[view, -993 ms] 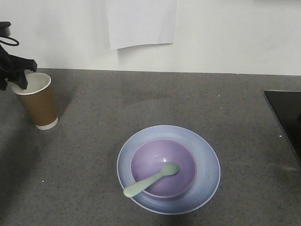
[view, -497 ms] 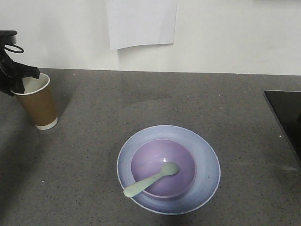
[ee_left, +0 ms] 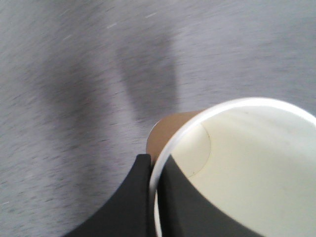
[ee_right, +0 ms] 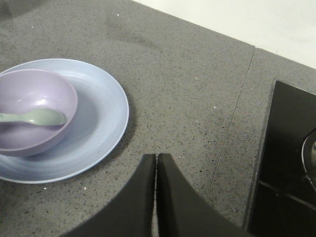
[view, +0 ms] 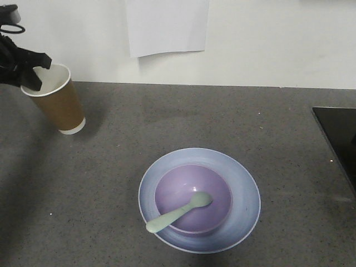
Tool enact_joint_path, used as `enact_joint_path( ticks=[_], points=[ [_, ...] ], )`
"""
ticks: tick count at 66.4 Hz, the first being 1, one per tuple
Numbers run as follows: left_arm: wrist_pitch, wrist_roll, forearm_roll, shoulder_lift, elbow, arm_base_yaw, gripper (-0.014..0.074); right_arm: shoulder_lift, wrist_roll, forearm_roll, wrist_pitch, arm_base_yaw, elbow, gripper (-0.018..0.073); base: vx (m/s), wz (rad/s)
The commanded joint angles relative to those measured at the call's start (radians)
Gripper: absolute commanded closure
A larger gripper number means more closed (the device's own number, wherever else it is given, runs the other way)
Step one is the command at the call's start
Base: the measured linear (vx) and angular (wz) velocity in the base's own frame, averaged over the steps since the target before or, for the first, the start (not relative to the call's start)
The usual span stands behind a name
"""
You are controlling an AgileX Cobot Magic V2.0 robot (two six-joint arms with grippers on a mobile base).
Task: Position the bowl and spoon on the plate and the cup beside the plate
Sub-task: 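Slide the held cup toward the plate with the left gripper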
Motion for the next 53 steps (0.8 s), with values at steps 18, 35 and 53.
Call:
enact_joint_path(
  ticks=[18,35,53],
  points=[
    [0.005,0.062,-0.092,-0.219,0.23,-0.161,0.0604,0.004,0.002,0.004,-0.055,-0.006,-0.025,0.0565,0.0,0.0],
    [-0.072,0.081,-0.092,-0.216,0.382,-0.212,0.0604,0.004,0.002,0.004,-0.054,-0.006,-0.025,0.0565,0.0,0.0],
    [-0.096,0.081,-0.093,-0.216,0.399,-0.223,0.0604,0.004,0.002,0.004,-0.053,-0.006,-0.025,0.0565,0.0,0.0]
  ],
)
